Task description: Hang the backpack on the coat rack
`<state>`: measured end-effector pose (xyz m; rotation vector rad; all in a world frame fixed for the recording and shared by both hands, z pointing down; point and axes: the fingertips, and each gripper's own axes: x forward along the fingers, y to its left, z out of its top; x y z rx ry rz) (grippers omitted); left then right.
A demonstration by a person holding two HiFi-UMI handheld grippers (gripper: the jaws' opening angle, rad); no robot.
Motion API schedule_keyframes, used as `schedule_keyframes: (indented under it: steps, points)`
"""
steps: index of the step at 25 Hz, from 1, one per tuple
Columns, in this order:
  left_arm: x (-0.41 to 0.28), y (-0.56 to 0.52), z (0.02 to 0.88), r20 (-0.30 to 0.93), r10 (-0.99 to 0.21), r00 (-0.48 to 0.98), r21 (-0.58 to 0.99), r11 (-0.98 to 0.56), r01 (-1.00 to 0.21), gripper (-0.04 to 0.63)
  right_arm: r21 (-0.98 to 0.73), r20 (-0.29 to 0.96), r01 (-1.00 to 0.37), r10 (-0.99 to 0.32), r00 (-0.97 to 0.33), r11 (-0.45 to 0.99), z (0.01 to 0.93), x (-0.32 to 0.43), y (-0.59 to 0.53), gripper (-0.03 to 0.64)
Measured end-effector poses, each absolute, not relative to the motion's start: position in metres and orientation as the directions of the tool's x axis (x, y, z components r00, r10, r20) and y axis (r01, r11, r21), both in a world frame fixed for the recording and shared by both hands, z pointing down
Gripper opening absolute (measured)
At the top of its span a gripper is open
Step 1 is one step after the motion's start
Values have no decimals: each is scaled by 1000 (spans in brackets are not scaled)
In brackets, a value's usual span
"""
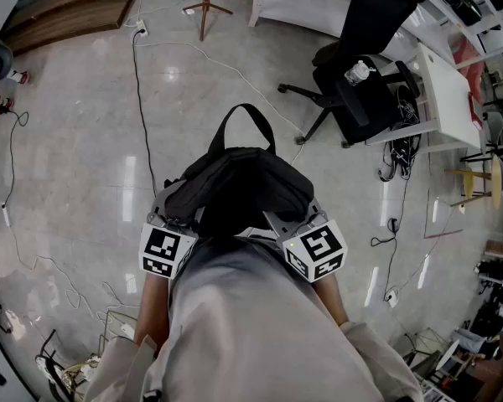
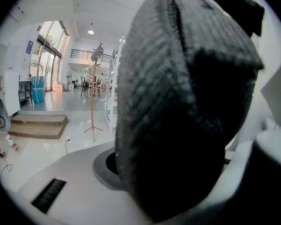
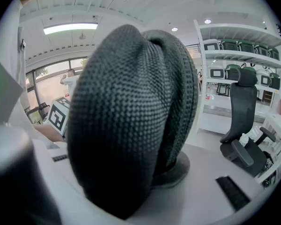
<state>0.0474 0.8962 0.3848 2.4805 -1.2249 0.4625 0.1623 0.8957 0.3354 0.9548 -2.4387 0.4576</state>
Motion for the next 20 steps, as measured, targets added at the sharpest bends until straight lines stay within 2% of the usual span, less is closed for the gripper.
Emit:
schedule_keyframes:
  steps: [11, 20]
  points:
    - [25, 871, 384, 421, -703, 572, 156, -566, -810, 130, -132, 545, -689, -528, -651, 712, 332, 136, 872, 138]
    - [9, 834, 366, 411, -728, 549, 77, -572, -816, 130, -143, 479, -670, -541, -691, 728, 319, 122, 837, 140]
